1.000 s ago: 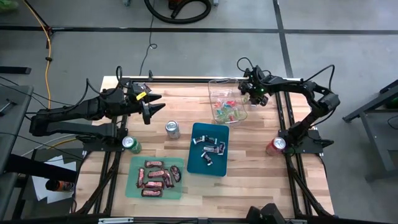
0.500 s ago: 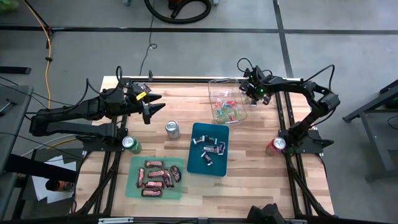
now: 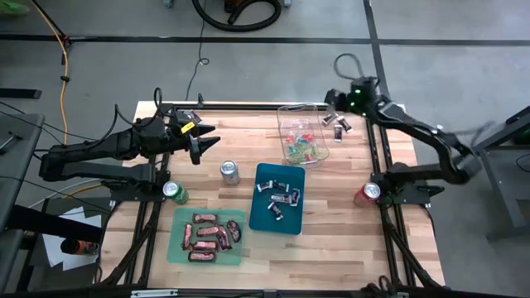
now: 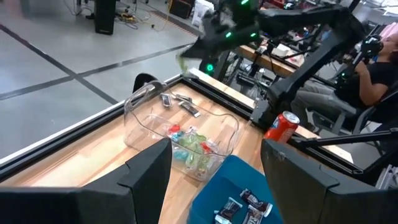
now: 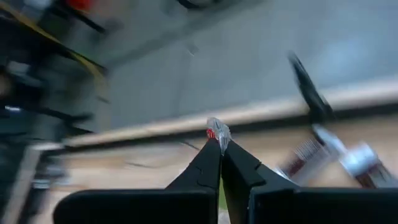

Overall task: Sort candy
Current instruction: Put the green gummy into the transparent bin

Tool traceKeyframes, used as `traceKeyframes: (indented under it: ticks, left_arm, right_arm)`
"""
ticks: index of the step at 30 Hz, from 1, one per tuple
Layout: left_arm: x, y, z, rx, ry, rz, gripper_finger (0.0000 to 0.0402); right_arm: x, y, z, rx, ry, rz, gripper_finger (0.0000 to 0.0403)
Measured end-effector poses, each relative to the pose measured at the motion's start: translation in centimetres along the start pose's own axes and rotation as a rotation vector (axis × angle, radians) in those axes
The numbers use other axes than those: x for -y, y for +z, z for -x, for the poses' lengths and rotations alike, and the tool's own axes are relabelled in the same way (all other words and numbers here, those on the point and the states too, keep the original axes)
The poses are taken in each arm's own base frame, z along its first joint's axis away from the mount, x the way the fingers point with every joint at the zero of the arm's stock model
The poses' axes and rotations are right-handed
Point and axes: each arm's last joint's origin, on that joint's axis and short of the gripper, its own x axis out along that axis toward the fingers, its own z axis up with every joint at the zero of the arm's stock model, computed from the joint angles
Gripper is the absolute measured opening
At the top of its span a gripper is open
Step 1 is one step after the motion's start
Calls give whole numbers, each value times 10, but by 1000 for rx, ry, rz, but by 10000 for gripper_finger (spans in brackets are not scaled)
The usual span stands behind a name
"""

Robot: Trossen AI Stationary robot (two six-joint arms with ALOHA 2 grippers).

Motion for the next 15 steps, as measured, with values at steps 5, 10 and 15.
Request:
traceKeyframes:
  ticks: [5, 10, 15]
  left_arm:
    - [1, 3, 0, 26, -10, 6, 233]
    - [1, 4, 0, 45, 1, 9, 233]
    - [1, 4, 0, 46, 3, 18, 233]
  right_arm:
    - [-18, 5, 40, 91, 171, 48, 1]
    - [-32, -11, 46, 36, 223, 70, 0]
    - [-52, -26, 36, -49, 224, 101, 0]
